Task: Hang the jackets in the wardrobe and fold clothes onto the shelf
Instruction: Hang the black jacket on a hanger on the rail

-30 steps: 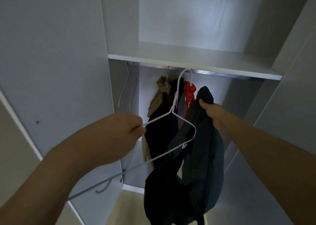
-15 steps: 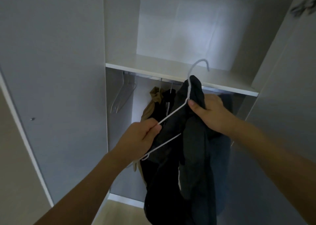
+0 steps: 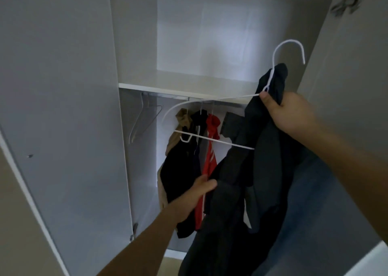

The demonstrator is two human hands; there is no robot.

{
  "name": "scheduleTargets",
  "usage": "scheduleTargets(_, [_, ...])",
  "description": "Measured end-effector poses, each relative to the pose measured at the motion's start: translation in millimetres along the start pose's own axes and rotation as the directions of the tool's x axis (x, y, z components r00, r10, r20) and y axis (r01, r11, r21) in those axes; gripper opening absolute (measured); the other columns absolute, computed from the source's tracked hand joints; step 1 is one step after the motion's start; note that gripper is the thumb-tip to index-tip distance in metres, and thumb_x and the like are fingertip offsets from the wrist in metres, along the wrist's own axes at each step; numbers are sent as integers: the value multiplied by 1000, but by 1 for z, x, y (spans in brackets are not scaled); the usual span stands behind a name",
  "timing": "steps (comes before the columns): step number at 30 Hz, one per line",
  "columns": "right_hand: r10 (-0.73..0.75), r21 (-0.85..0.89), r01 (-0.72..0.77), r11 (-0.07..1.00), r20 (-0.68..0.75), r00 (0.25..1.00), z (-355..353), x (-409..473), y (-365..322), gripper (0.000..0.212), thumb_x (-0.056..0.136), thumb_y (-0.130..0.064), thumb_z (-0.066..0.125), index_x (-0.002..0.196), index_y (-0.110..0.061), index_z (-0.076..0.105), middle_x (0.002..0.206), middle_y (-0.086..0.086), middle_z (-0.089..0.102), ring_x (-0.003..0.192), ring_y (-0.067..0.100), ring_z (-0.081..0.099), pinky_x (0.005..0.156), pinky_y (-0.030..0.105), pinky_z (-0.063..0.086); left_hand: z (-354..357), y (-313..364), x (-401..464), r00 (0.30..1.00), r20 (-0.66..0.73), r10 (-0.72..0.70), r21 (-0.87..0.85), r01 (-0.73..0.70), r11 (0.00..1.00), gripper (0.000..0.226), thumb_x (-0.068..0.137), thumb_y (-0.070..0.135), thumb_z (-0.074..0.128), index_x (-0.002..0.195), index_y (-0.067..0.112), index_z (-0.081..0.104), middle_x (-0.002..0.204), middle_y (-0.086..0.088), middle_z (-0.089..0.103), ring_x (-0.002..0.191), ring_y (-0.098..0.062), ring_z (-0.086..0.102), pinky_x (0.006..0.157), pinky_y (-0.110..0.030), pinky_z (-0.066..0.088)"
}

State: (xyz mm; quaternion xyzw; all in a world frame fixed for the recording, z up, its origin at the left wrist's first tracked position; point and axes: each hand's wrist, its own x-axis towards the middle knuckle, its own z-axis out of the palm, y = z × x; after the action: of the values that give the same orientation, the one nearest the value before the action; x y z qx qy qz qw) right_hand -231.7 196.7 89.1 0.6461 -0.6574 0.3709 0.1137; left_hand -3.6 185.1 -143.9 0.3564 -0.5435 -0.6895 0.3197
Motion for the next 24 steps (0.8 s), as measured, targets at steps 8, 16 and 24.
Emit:
scheduleTargets(8, [32, 26, -30, 999, -58, 998, -10, -10, 13, 49, 96, -59, 38, 64, -22, 43, 61, 1, 49, 58, 22, 50, 56, 33, 34, -11, -3, 27, 979, -200, 31, 373, 47, 926, 27, 98, 30, 57, 86, 14, 75, 88, -3, 75, 84, -17, 71, 86, -29, 56])
scheduleTargets(16, [-33, -94, 41, 995, 86, 996, 7, -56, 49, 52, 85, -66, 24, 62, -21, 36, 52, -2, 38, 45, 13, 40, 43, 26, 22, -79, 148, 15, 966, -91, 240, 923, -9, 384, 29, 102, 27, 48, 100, 7, 69, 99, -6, 64, 88, -18, 58, 84, -29, 44])
scheduleTargets(24, [-74, -92, 67, 994, -78, 994, -17, -37, 38, 42, 95, -55, 33, 65, -26, 32, 58, -4, 37, 48, 10, 37, 44, 23, 21, -73, 258, 2, 873, 14, 487, 980, 84, -180, 32, 103, 33, 42, 120, 17, 65, 114, -15, 65, 99, -31, 61, 86, -36, 49])
